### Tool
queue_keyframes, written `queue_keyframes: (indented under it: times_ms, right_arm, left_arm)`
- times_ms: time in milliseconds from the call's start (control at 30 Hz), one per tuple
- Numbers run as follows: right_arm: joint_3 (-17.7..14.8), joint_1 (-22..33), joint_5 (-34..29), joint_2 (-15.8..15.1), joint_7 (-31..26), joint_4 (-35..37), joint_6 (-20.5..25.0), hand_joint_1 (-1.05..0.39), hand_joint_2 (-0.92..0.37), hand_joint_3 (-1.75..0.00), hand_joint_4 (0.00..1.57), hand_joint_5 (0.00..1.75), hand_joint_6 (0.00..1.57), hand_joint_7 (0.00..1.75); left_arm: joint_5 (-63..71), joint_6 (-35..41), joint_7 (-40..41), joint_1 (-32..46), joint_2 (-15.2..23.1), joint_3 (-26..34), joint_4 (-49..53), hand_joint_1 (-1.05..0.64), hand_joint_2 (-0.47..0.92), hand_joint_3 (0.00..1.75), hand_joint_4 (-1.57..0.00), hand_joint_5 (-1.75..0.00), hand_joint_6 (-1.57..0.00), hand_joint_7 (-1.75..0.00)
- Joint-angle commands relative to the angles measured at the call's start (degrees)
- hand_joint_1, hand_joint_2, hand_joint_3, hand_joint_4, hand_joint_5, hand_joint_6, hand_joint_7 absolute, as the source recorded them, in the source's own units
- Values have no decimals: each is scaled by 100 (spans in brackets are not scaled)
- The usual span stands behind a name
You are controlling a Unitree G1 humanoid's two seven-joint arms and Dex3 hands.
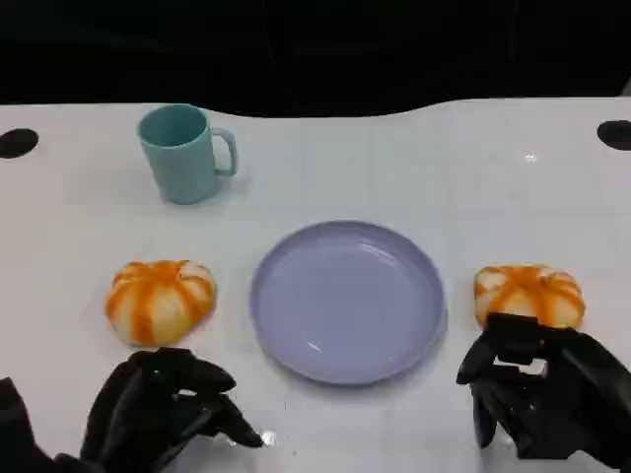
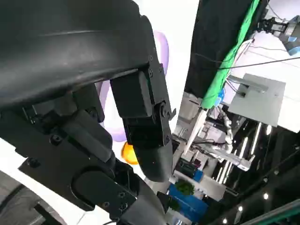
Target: Grasp the bread from the table and place it into the plate.
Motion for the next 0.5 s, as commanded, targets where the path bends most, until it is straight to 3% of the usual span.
queue_keyframes:
  times_ms: [33, 500]
  right_arm:
    - [-20, -8, -9, -71, 0, -64, 8, -15, -60, -109, 77, 165, 72, 131]
    - [-31, -6, -12, -71, 32, -32, -59, -16, -61, -108, 77, 164, 72, 131]
  left_arm:
    - [-63, 84, 22, 56, 104, 36, -96, -105, 51, 0, -157, -44, -157, -18]
    - [-81, 96, -10, 69, 111, 20, -121, -102, 52, 1, -157, -48, -157, -26]
